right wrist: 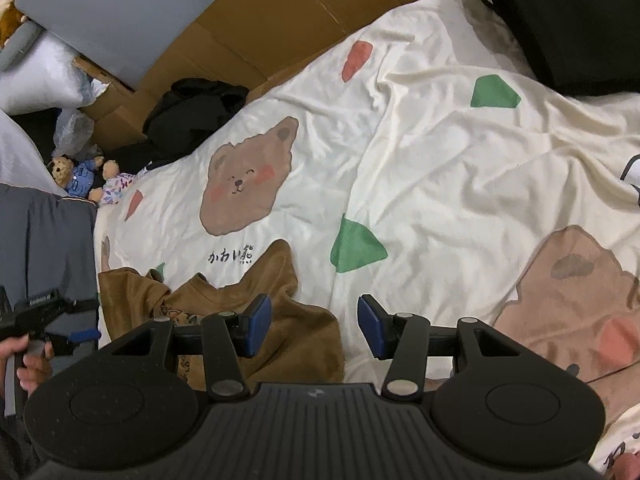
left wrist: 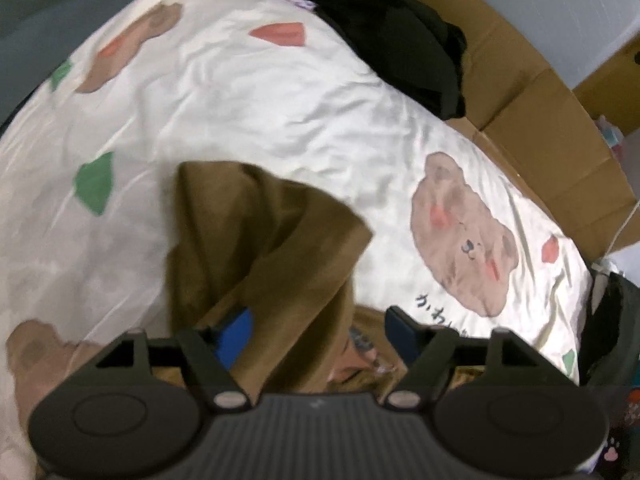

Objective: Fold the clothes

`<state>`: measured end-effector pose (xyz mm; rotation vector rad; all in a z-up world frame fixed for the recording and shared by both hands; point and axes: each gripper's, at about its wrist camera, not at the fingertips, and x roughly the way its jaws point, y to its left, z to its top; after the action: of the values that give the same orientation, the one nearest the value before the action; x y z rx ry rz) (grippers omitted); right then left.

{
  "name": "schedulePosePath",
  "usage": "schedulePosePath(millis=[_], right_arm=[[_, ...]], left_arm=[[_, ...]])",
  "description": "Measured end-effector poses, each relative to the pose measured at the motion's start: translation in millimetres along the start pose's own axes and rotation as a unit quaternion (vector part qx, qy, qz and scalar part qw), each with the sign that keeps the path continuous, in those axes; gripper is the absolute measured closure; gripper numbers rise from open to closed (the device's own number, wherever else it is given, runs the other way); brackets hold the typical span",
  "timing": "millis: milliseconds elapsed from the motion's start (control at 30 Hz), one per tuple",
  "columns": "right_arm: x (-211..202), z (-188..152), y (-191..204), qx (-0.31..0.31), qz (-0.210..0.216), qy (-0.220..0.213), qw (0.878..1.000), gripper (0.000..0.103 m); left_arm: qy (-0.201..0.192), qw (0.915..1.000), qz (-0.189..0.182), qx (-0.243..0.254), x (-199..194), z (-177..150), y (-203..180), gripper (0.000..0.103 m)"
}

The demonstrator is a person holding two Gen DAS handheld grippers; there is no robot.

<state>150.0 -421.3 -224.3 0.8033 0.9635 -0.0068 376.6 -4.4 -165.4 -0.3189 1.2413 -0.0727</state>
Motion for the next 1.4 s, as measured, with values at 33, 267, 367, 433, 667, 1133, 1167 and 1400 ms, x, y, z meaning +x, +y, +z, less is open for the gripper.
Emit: schedulePosePath(millis=[33, 267, 367, 433, 667, 1133, 1167, 1400], right_arm=[[1.3, -0.5, 0.2, -0.001, -0.001, 0.002, 1.000, 0.050], [8.3, -2.0, 3.6, -0.013, -0.002, 0.012, 1.000, 0.050], [10.1, -1.7, 0.4, -0.009, -0.004, 0.013, 1.000, 0.050], [10.9, -1.4, -1.7, -0.004, -0.005, 0.014, 1.000, 0.050], [10.3, -2.8, -1.1, 0.002, -0.004, 0.011, 1.000, 0.050], [1.2, -8.2, 11.2, -0.012, -0.001, 0.011, 1.000, 0.050], [0.7, -8.4, 11.5, -0.013, -0.001, 0.012, 1.000, 0.050], [-1.6, -10.9, 16.8, -0.019, -0.002, 0.011, 1.000, 0.050]], left_arm=[[0.002, 1.0000, 0.003, -0.002, 6.5, 0.8, -2.3, 0.027], [0.001, 0.9992, 0.040, 0.003, 32.3, 2.7, -8.6, 0.076], [0.002, 0.9990, 0.040, -0.017, 31.7, 5.7, 2.7, 0.098], [-0.002, 0.9993, 0.034, -0.017, 25.5, 7.4, 9.9, 0.098], [-0.028, 0.9982, 0.045, -0.027, -11.5, 7.7, 44.3, 0.099], [-0.052, 0.9881, 0.098, -0.106, -76.7, -16.2, 149.1, 0.100], [-0.054, 0.9871, 0.100, -0.113, -80.2, -18.4, 155.8, 0.100], [-0.064, 0.9810, 0.118, -0.140, -101.2, -33.8, 193.4, 0.100]])
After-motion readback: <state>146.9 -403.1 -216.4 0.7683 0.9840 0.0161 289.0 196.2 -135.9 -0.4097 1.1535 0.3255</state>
